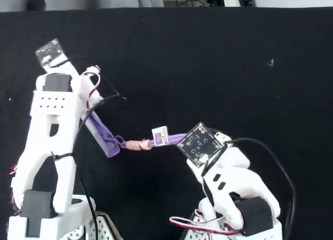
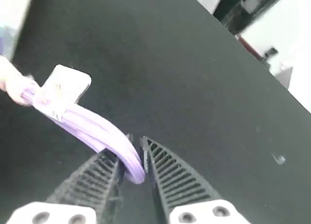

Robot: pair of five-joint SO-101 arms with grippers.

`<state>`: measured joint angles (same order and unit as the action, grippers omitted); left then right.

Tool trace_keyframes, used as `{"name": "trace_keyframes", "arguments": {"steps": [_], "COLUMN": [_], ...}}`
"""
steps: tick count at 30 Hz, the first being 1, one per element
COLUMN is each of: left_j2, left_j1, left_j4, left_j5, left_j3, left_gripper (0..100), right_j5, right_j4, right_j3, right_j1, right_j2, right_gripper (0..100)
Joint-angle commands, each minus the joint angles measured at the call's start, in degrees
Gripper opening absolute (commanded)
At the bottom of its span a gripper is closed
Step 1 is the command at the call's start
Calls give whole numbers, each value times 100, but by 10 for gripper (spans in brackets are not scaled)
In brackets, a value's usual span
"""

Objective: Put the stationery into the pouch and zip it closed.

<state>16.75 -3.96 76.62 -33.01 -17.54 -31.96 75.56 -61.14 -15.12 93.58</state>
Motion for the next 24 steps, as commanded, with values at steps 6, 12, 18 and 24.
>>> {"name": "trace_keyframes", "arguments": {"steps": [6,12,18,24], "left_j2": [26,26,26,26], "left_j1": [681,725,1226,1640], "left_j4": [730,1363,1591,1609], "left_j5": [448,448,448,448], "left_j3": [259,470,462,514], "left_gripper": [138,263,264,264], "right_j5": [185,185,193,193], "right_j4": [-88,-97,-158,-167], "right_j3": [-4,-13,-40,-75], "right_j1": [-193,-193,-202,-202], "right_j2": [-4,-4,-4,-4], "right_gripper": [11,11,11,11]}}
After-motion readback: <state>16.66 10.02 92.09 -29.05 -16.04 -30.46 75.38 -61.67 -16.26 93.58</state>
